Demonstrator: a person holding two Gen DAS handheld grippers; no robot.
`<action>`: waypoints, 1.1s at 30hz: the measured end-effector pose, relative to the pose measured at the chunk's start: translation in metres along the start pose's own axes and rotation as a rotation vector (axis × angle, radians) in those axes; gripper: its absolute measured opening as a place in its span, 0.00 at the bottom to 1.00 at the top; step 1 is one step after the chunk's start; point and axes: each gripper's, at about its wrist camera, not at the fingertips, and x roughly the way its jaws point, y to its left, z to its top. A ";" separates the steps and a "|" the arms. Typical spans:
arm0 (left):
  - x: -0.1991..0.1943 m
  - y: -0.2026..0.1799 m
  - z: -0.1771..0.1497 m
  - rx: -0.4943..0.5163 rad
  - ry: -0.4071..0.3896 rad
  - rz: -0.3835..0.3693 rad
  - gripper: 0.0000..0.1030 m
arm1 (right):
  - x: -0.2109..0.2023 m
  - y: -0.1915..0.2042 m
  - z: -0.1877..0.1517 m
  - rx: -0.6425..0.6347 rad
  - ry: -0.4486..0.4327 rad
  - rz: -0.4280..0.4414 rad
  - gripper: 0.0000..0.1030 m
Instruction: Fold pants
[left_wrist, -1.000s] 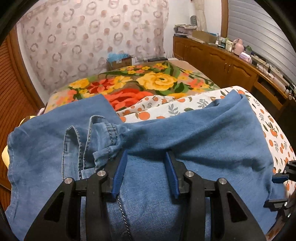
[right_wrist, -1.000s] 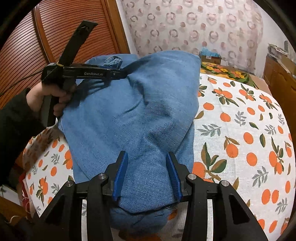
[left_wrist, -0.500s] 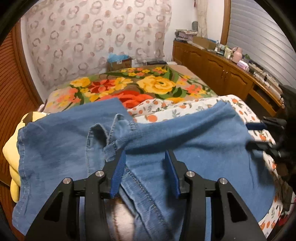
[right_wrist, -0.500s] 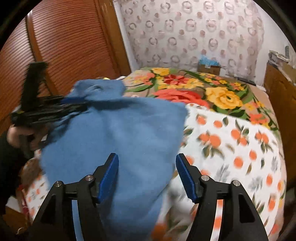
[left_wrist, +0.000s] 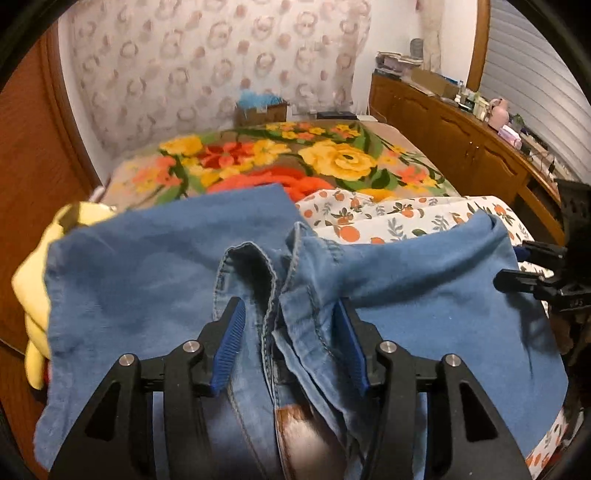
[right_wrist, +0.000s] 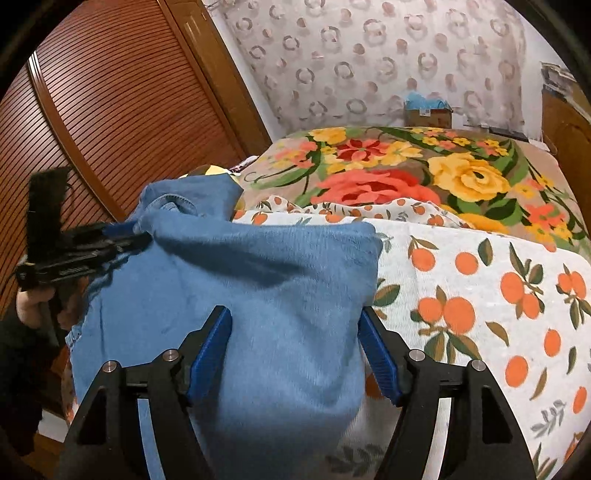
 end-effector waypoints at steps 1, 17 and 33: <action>0.004 0.003 0.002 -0.008 0.006 -0.014 0.52 | 0.003 -0.002 0.001 0.004 0.004 0.005 0.70; 0.025 0.023 0.012 -0.018 0.044 -0.055 0.82 | 0.012 0.001 0.003 0.007 0.016 0.013 0.70; 0.018 0.005 0.006 0.002 0.078 -0.185 0.38 | 0.020 0.008 0.003 0.013 0.008 0.068 0.34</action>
